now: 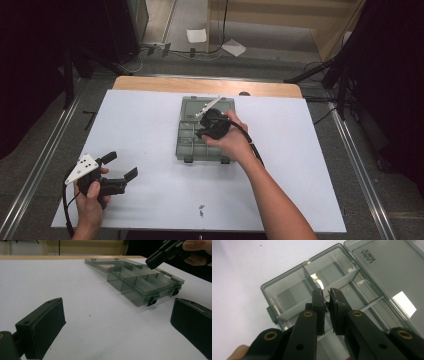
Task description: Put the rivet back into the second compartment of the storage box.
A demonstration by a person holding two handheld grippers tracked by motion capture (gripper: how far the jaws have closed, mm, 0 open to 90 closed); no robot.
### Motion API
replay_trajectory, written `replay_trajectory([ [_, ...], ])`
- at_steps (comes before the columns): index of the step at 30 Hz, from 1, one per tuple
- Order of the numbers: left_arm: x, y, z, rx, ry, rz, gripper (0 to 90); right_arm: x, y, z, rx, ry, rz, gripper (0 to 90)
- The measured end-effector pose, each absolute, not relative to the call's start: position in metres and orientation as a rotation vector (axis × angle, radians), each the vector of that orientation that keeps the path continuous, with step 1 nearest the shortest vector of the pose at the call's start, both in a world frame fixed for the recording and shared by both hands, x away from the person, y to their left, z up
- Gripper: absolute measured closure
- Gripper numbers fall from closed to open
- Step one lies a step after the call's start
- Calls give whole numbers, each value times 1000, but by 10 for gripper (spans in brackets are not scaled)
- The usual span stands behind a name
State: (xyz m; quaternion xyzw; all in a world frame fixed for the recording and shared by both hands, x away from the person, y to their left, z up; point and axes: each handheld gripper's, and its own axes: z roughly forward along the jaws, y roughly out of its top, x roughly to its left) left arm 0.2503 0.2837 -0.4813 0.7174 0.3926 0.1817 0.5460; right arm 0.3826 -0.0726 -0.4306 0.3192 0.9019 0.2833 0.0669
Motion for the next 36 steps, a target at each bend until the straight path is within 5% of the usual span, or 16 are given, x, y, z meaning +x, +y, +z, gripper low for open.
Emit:
replay_trajectory([
  [36,253,282,-482,1716,925,408,0,418,-65,-451,1018,2696,727,835],
])
